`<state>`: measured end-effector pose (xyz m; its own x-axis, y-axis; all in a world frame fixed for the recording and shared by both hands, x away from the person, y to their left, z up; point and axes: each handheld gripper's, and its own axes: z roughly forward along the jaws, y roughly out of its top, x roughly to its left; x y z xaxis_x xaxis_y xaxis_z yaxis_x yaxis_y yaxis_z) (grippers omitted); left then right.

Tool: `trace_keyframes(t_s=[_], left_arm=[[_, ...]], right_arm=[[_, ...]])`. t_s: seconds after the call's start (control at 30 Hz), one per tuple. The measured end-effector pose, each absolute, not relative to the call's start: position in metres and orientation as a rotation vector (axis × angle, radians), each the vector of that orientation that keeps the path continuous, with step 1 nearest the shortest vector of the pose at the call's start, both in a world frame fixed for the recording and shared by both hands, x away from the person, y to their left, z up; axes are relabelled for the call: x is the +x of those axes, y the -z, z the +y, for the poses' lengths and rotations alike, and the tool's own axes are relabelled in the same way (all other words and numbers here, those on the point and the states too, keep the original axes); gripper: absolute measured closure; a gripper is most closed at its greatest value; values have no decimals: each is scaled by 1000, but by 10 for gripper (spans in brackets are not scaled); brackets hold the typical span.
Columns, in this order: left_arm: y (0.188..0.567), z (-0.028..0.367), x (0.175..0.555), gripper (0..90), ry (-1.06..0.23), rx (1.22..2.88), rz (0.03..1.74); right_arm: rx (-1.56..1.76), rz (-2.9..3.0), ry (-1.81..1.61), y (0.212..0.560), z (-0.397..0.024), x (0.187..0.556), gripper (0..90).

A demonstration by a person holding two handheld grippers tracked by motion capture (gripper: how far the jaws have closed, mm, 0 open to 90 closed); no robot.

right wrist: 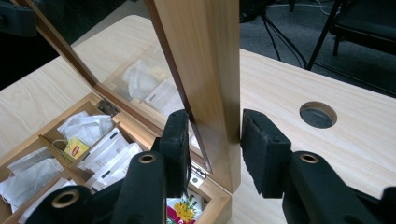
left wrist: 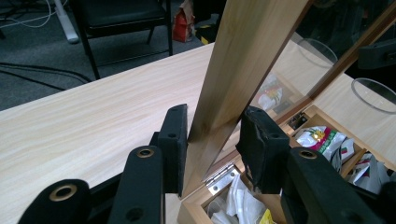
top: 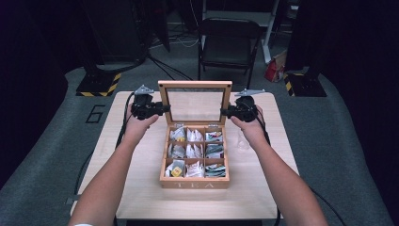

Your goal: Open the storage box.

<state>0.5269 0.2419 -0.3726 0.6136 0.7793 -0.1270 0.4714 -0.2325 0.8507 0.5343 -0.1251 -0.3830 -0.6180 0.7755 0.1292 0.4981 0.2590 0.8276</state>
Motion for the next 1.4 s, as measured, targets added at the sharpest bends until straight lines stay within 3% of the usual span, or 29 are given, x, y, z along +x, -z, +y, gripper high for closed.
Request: trace_keyframes(t_s=[0.2, 0.67, 0.97, 1.4], left_arm=[[379, 242, 530, 579, -384, 1893, 1003], [389, 238, 536, 616, -403, 1919, 994], [390, 238, 540, 628, -399, 1906, 1013], [392, 238, 546, 640, -379, 1885, 1045]], right_arm=[[1164, 2236, -1288, 383, -125, 536, 630], [1164, 2239, -1259, 381, -123, 539, 632], [1196, 2234, -1278, 381, -122, 539, 539], [1151, 2225, -1303, 372, -129, 521, 529]])
